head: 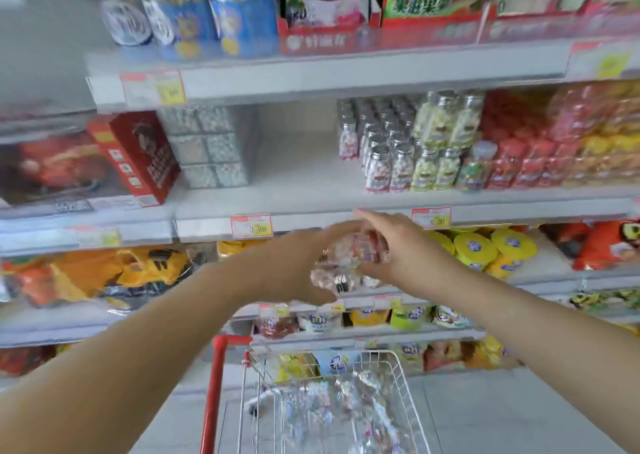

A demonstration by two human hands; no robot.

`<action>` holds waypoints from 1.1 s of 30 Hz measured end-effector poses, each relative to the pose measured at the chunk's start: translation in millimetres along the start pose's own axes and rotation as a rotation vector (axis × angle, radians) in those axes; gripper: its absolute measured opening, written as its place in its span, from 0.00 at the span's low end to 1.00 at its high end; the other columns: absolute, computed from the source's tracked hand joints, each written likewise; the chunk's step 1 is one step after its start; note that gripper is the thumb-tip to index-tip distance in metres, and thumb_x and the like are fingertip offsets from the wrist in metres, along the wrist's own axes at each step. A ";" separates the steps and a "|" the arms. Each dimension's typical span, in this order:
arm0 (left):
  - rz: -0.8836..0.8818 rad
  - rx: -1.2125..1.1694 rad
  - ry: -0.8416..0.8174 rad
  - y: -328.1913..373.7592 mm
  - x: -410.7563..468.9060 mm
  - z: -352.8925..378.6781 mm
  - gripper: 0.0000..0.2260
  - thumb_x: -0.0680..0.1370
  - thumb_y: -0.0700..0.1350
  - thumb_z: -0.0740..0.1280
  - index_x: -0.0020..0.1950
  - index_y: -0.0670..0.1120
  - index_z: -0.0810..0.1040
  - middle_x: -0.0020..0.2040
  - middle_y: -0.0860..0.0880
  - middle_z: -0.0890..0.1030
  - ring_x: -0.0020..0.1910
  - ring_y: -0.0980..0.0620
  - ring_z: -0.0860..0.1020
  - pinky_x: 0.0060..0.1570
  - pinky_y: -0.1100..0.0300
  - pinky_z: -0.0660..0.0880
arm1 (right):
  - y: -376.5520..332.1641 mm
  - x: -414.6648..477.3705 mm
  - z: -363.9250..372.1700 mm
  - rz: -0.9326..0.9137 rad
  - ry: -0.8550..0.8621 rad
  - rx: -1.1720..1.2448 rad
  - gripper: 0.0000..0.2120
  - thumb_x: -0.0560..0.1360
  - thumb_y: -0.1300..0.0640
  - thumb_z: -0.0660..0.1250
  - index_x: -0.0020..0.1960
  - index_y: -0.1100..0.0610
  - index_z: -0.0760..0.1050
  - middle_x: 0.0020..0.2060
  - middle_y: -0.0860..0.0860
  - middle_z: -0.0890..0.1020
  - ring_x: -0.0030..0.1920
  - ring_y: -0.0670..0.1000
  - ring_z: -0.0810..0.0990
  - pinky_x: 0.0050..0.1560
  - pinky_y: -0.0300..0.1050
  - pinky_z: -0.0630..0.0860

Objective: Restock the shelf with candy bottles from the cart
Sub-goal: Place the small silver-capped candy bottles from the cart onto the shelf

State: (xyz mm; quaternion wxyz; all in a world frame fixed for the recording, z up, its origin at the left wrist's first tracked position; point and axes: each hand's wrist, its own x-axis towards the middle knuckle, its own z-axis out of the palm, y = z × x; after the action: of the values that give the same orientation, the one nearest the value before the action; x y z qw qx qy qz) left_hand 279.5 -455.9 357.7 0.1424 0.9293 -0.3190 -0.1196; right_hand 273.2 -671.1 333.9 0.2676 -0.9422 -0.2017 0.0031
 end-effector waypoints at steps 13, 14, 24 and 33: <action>-0.232 -0.426 0.585 -109.7 56.4 -61.8 0.16 0.73 0.53 0.75 0.58 0.49 0.80 0.46 0.54 0.83 0.47 0.55 0.82 0.53 0.56 0.77 | -31.0 150.2 25.0 0.424 0.420 0.568 0.12 0.75 0.57 0.72 0.52 0.53 0.70 0.41 0.47 0.76 0.43 0.50 0.77 0.43 0.38 0.72; -0.248 -0.470 0.584 -115.9 63.6 -59.2 0.19 0.71 0.56 0.74 0.58 0.48 0.80 0.46 0.54 0.84 0.48 0.53 0.82 0.53 0.55 0.78 | -28.4 161.2 28.2 0.458 0.419 0.534 0.12 0.74 0.56 0.72 0.51 0.54 0.69 0.41 0.49 0.76 0.44 0.52 0.76 0.45 0.43 0.72; -0.300 -0.571 0.583 -145.1 102.0 -31.3 0.17 0.76 0.47 0.73 0.64 0.50 0.76 0.54 0.53 0.81 0.54 0.54 0.78 0.52 0.61 0.71 | 8.7 207.8 46.4 0.670 0.403 0.196 0.25 0.75 0.47 0.72 0.66 0.58 0.70 0.57 0.53 0.81 0.56 0.56 0.81 0.46 0.41 0.68; -0.339 -0.514 0.541 -155.6 111.0 -7.6 0.22 0.75 0.49 0.73 0.68 0.50 0.72 0.58 0.52 0.80 0.56 0.52 0.78 0.51 0.61 0.71 | 21.8 218.6 49.0 0.756 0.499 0.323 0.29 0.74 0.56 0.74 0.68 0.65 0.65 0.57 0.59 0.82 0.56 0.59 0.81 0.48 0.45 0.76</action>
State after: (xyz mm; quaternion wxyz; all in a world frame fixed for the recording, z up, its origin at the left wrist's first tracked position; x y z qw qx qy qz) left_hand 454.1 -406.5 297.2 0.4271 0.9008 -0.0723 0.0317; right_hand 476.7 -579.9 303.1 0.4308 -0.8678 0.2287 -0.0946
